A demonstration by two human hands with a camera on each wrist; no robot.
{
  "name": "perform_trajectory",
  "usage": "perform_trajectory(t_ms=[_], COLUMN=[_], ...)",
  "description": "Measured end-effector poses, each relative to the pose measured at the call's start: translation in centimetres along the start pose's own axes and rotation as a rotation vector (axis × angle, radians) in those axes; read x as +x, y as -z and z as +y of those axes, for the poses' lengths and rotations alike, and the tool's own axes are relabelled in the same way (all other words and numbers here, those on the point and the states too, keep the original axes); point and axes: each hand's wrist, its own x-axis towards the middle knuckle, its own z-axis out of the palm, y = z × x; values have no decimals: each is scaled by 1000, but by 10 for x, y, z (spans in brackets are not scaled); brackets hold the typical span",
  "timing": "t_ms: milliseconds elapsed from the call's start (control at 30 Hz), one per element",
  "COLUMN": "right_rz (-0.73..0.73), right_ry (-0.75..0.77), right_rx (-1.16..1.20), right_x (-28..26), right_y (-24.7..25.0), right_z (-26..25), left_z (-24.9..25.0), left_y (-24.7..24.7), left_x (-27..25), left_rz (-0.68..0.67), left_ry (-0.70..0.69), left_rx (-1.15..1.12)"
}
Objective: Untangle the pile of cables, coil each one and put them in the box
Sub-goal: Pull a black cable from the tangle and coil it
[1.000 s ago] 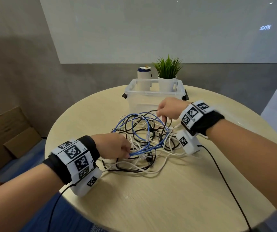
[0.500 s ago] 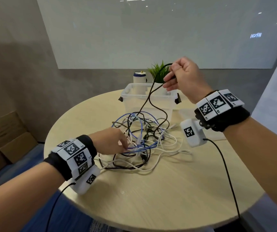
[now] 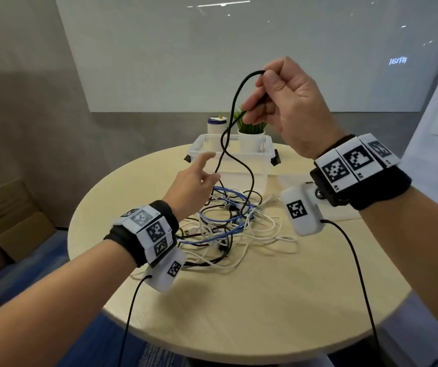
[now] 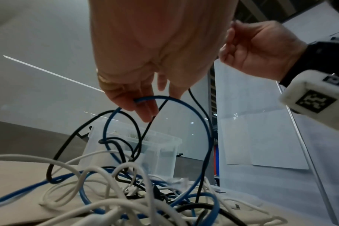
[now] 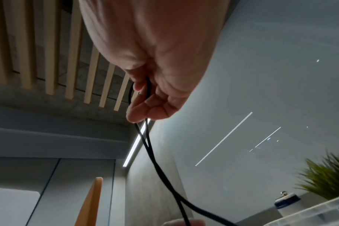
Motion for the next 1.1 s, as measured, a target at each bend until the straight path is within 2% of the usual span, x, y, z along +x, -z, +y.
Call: perform_trajectory(t_ms=[67,167,233,333,467,533,667,733,833,900,1000,1100], right_rz=[-8,84,145,15,-99,-141,-223,-209,-115,-67,-35,-53], right_ry=[2,9,-65,-307,-495,-504,-423,-385,-350,-361,-385,-406], right_rx=[30,-96,-254,-444,-409,-426,-468,-436,-398,-410,-387,-366], right_x=[-2,-3,-4,-10,-24,-27,-23,-21,-14,-9,-4,-3], right_y=[-1,2,7,9,-8,-17,-31,-37,-35,-28,-18,-14], right_z=[-2,5,16,38,72,83,98,106,112,108,106,104], left_z=[-3,-8,-9,-10,-1,7,27,36,40,35,23,15], left_y=[-2,2,8,18,24,28,34,36,40,43,40,29], left_x=[3,4,3,0,-1,2,9,10,9,12,14,12], left_rz=[-11,11,77,161,163,169,175,167,201,230,181,122], left_ry=[6,24,10,-9,-41,-71,-146,-175,-223,-206,-93,14], left_rx=[45,237,105,-140,-270,-379,-692,-806,-888,-866,-727,-434])
